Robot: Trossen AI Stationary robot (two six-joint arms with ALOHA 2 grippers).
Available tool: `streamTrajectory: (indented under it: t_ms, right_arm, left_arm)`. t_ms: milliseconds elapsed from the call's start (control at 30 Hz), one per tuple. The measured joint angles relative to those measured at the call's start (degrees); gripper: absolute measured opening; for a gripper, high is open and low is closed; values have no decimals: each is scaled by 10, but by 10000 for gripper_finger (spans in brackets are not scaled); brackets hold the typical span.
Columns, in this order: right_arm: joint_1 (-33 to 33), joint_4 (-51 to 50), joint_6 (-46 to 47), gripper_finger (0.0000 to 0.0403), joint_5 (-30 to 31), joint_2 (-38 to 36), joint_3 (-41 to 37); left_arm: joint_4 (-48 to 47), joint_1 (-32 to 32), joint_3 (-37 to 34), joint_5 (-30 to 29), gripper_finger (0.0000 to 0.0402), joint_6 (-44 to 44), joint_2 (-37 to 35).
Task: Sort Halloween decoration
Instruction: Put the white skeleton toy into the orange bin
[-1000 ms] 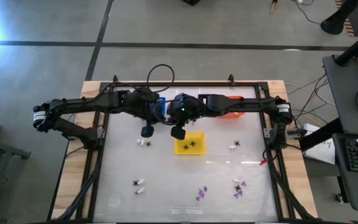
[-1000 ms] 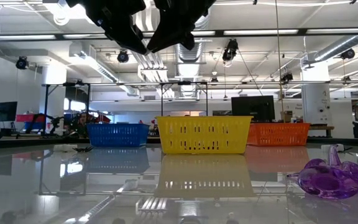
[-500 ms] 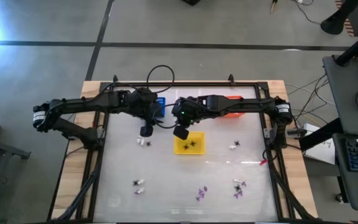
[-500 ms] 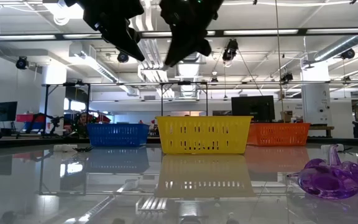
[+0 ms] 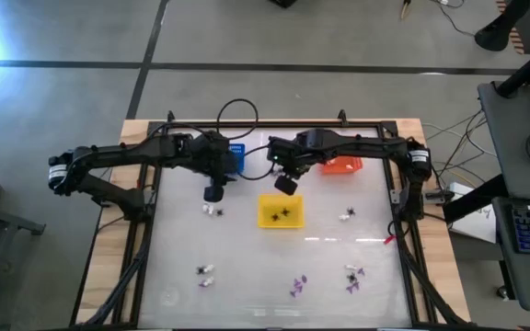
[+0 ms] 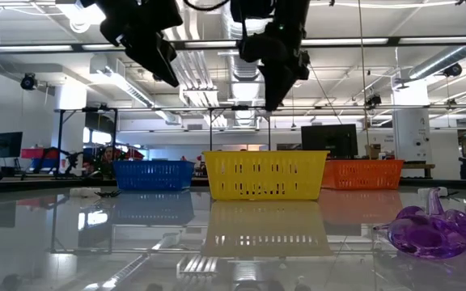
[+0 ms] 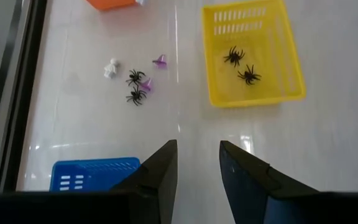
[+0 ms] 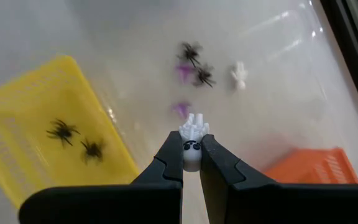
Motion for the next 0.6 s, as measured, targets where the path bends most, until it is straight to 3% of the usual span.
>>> streamTrajectory:
  t_ms: [200,400,600]
  right_arm:
    - [-40,-27,-21,13,1,0,-24]
    - [-85,-30,-27,13,-2,0,-71]
    - [-110,-37,-29,13,-3,-1,-93]
  left_arm:
    - [-14,0,0,-4,102,0,-4]
    - [-46,0,0,-61,102,3,-7]
    - [-79,0,0,-71,102,0,-8]
